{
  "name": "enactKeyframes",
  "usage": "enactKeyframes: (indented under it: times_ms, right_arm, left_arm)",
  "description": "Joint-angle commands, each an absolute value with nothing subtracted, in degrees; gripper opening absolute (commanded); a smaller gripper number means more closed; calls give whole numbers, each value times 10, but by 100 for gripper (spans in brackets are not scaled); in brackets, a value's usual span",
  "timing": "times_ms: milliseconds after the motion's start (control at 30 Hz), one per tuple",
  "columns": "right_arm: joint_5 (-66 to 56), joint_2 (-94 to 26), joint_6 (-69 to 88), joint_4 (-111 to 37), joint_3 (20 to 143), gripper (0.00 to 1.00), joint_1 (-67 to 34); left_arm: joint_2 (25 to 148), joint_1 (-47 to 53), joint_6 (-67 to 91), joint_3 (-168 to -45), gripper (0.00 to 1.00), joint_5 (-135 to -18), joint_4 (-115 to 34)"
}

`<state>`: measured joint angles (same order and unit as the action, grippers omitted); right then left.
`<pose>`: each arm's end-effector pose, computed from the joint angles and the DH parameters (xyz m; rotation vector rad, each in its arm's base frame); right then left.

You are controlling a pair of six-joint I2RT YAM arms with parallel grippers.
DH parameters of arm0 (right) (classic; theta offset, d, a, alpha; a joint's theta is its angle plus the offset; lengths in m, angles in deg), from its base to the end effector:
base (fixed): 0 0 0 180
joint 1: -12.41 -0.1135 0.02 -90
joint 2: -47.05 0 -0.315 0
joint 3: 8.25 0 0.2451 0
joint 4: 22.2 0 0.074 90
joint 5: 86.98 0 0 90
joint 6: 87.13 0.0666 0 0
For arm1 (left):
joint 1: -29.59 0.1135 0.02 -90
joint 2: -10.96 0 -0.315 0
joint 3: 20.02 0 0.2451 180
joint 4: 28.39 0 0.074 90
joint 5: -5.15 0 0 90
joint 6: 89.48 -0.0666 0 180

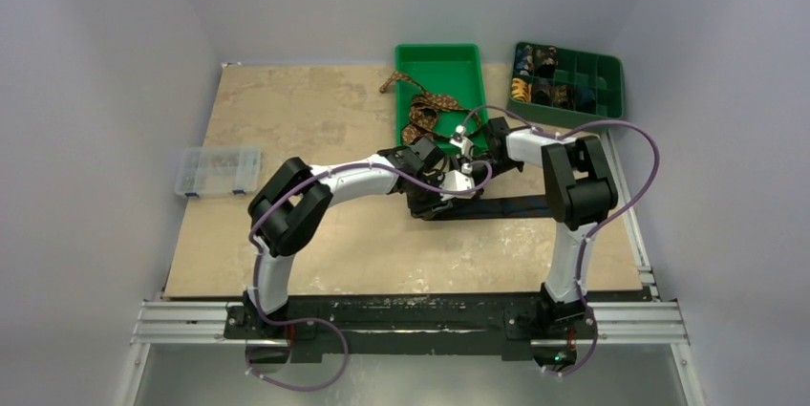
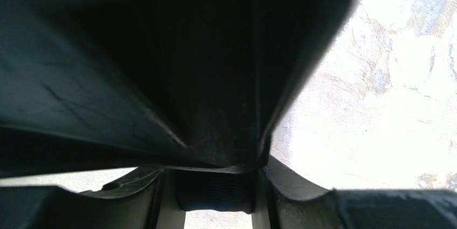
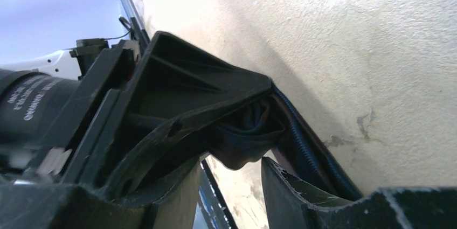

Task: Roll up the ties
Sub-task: Roll the tie at the center of the board.

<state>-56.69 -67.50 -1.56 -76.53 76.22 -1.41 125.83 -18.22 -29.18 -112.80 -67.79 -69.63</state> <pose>0.3489 0.1451 0.1701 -0.5064 2.6724 1.5662 0.2819 -0.3401 0.1841 1.7560 2.0350 -0.4981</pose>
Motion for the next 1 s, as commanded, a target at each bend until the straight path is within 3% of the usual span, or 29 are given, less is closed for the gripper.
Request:
enactKeyframes:
  times_ms: [0,167,233,267,300,533,800,967]
  right_arm:
    - [-588,-697,8,-732,760,44,-22]
    - [-571,-714,-17,-747,759,33,-25]
    - [-572,-720,-22,-749,758,19,-24]
    - [-572,-721,-24,-750,758,4,-24]
    - [-565,-721,-24,-750,757,0,-24]
    - [-447,-720,-32,-764,757,0,-12]
    - [-342,-735,-15,-766,773,0,-15]
    - [-296,-741,-11,-772,779,0,-18]
  left_arm:
    - [1299,-187,-296,-1109,24,-700,-759]
    - [1302,-187,-294,-1107,26,-697,-754]
    - [1302,-186,-294,-1105,28,-697,-750]
    - [1301,-186,-293,-1104,30,-697,-750]
    - [1300,-186,-292,-1101,32,-697,-747]
    - [1241,-145,-227,-1036,52,-633,-628]
    - [1150,-114,-198,-891,59,-529,-299]
    - [1163,-113,-174,-866,66,-512,-206]
